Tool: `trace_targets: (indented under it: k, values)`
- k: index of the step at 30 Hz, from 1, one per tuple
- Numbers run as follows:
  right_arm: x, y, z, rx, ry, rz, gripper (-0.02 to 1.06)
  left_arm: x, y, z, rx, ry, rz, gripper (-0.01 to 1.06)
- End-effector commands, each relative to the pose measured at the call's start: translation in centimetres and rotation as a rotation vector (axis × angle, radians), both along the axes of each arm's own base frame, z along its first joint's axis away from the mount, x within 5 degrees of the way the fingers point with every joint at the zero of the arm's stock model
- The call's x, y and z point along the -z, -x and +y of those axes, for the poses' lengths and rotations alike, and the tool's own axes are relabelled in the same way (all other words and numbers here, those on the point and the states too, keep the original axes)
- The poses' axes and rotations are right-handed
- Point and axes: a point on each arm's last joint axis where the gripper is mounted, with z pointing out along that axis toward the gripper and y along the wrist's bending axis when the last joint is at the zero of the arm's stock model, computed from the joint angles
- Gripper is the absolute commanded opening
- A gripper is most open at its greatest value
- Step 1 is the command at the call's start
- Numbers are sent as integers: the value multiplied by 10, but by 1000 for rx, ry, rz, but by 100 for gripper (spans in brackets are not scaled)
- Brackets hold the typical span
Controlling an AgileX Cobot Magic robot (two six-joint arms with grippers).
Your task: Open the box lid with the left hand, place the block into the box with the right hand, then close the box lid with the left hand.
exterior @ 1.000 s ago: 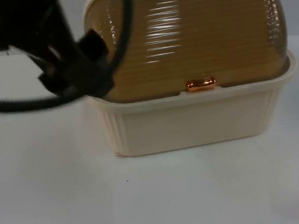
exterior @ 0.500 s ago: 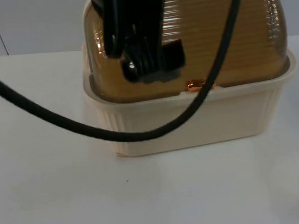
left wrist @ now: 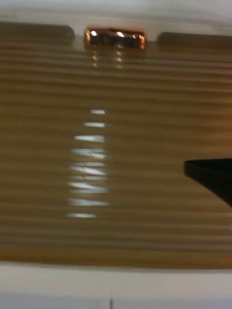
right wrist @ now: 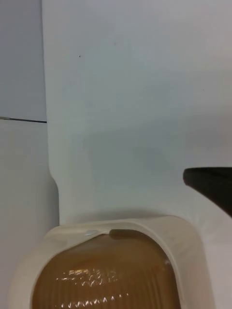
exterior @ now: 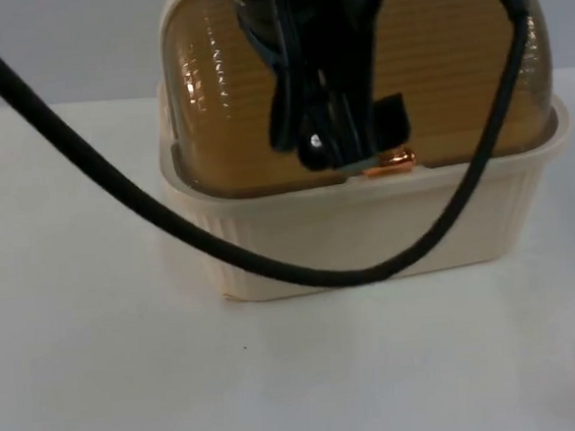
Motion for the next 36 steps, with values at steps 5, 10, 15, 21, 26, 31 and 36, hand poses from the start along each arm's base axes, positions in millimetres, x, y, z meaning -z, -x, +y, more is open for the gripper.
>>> trace_targets:
  k: [5,10,15,21,26,31,36]
  values:
    - [-3,1,0,-17,28,-10,105,7,11,-25,42,0,-91,105]
    - [-4,0,0,-18,30,-23,105,26,6,-39,31,11,-145,105]
    - [-4,0,0,-22,38,-22,105,38,2,-45,14,21,-155,105]
    - [-4,0,0,-21,40,-25,105,44,1,-47,11,19,-144,92]
    - [-5,0,-1,-19,56,-29,105,46,1,-47,9,17,-139,47]
    - [-5,0,-1,-19,58,-31,105,52,-1,-48,7,4,-130,8]
    - [-5,0,-1,-15,54,-31,105,59,1,-51,0,24,-89,0]
